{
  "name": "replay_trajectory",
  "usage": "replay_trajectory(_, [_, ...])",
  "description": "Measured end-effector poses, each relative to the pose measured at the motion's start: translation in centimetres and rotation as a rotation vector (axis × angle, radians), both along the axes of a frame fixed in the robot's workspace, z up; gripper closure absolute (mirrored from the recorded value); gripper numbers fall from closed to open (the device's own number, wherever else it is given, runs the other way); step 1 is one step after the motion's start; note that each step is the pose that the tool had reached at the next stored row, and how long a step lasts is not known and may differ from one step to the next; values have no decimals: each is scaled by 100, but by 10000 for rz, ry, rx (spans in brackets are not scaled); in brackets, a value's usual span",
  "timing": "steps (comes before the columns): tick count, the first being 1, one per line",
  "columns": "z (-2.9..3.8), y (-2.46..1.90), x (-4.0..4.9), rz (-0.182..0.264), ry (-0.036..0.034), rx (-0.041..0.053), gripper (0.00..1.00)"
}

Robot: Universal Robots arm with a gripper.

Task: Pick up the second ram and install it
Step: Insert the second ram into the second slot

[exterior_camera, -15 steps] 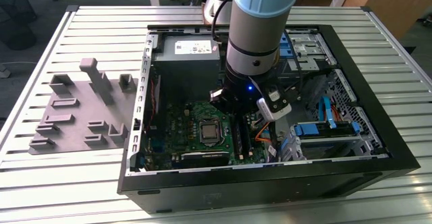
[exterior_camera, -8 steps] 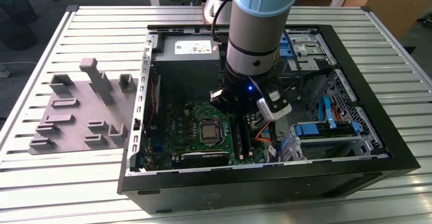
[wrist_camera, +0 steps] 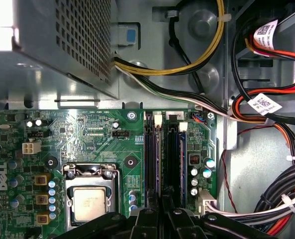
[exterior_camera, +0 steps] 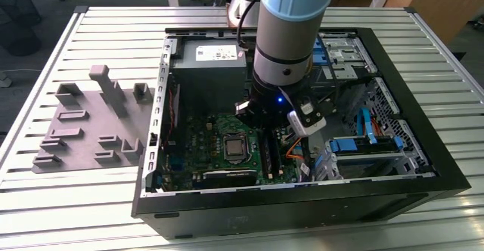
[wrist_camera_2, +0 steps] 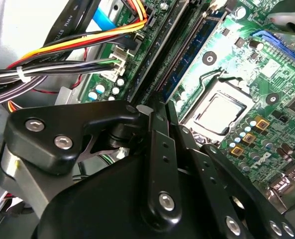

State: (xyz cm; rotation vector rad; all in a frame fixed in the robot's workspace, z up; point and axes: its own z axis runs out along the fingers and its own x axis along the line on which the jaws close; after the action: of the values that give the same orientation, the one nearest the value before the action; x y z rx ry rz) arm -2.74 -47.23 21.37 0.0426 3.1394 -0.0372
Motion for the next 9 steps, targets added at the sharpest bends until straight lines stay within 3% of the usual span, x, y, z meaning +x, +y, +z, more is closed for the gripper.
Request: replay_trajectory(9, [-1,-1,0,0,0,-2,85])
